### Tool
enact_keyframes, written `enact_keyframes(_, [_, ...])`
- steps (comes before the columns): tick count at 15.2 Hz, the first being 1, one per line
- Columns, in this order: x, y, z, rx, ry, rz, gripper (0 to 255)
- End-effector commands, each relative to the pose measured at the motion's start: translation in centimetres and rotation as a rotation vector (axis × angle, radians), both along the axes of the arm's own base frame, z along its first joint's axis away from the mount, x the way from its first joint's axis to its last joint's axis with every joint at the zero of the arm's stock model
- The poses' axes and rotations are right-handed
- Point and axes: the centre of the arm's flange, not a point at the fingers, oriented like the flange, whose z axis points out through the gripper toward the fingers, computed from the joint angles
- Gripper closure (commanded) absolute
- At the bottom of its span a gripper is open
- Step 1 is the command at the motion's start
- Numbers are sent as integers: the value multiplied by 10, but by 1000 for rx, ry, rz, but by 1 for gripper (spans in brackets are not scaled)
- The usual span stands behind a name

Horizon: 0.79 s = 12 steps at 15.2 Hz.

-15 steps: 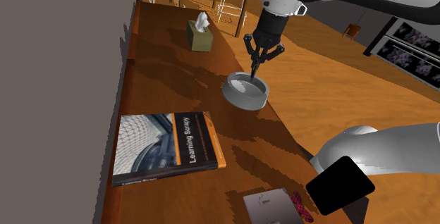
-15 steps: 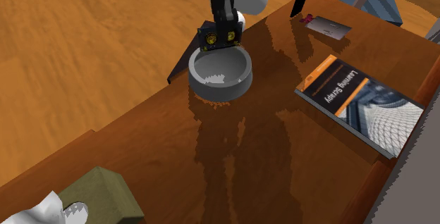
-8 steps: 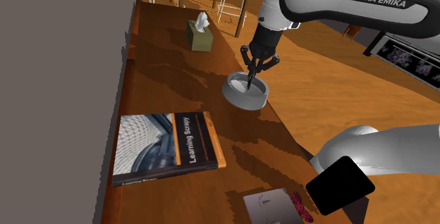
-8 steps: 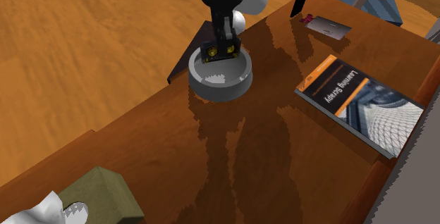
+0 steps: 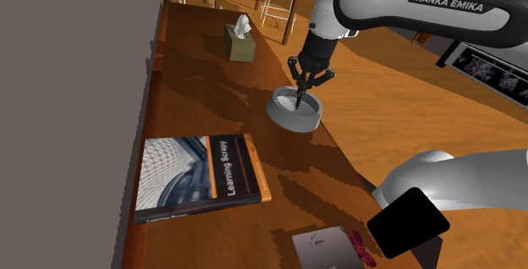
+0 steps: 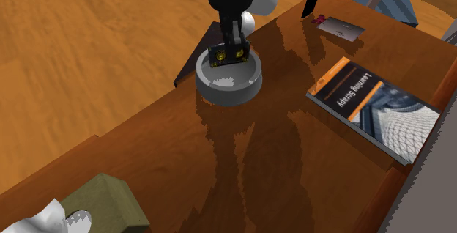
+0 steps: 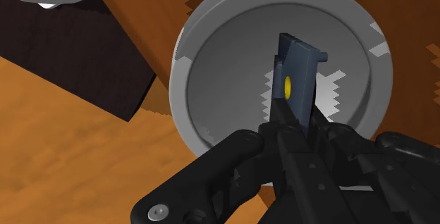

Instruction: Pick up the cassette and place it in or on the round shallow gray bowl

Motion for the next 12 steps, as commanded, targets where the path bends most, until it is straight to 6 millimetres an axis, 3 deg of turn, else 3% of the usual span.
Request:
enact_keyframes(1, [0,0,0,0,0,0,0])
enact_keyframes(6, [0,0,0,0,0,0,0])
enact_keyframes(10, [0,0,50,0,0,0,0])
enact_keyframes(12, [0,0,50,0,0,0,0])
